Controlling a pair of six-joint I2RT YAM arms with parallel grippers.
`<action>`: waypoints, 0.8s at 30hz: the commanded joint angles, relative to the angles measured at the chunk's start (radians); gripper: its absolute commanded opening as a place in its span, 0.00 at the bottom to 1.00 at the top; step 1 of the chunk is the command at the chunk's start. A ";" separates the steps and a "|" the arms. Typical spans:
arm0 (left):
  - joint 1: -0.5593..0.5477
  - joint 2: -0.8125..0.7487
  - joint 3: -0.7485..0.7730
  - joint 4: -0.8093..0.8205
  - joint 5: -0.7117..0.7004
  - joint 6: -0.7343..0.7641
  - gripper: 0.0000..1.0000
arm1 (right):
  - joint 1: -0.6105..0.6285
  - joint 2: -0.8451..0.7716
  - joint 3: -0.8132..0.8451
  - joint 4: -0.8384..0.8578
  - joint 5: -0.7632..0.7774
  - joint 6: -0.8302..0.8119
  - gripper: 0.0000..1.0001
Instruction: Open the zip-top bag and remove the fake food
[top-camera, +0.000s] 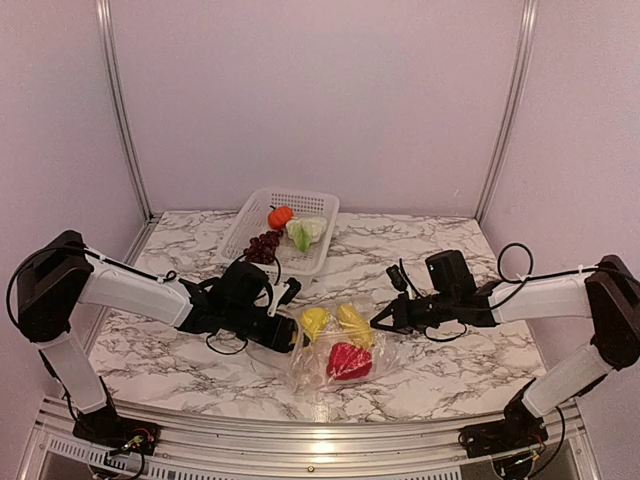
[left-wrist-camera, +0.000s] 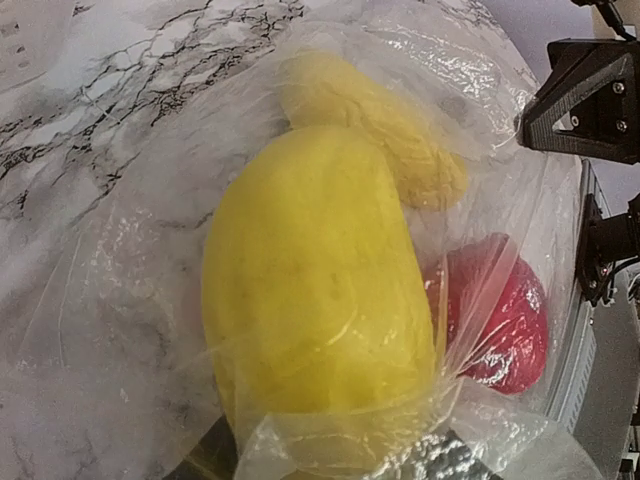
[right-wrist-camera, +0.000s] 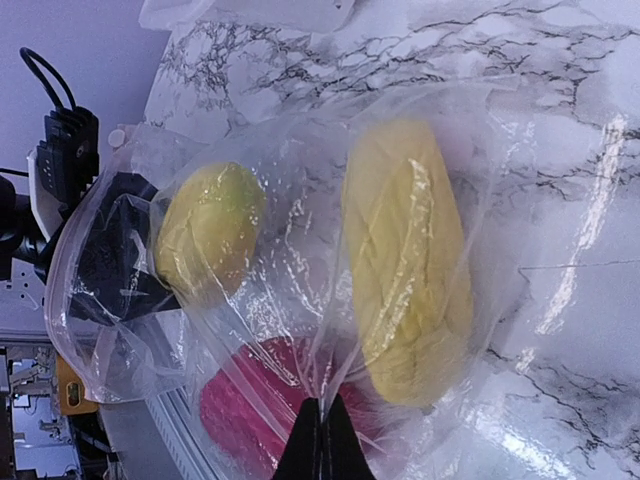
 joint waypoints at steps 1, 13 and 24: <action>0.022 0.067 -0.001 -0.163 -0.072 0.061 0.42 | -0.034 0.013 -0.017 -0.020 0.075 0.017 0.00; 0.011 0.153 0.097 -0.230 -0.102 0.122 0.71 | -0.028 0.048 -0.002 -0.006 0.047 0.017 0.00; 0.013 0.035 0.056 -0.268 -0.107 0.146 0.34 | -0.029 0.028 -0.011 -0.028 0.057 0.003 0.00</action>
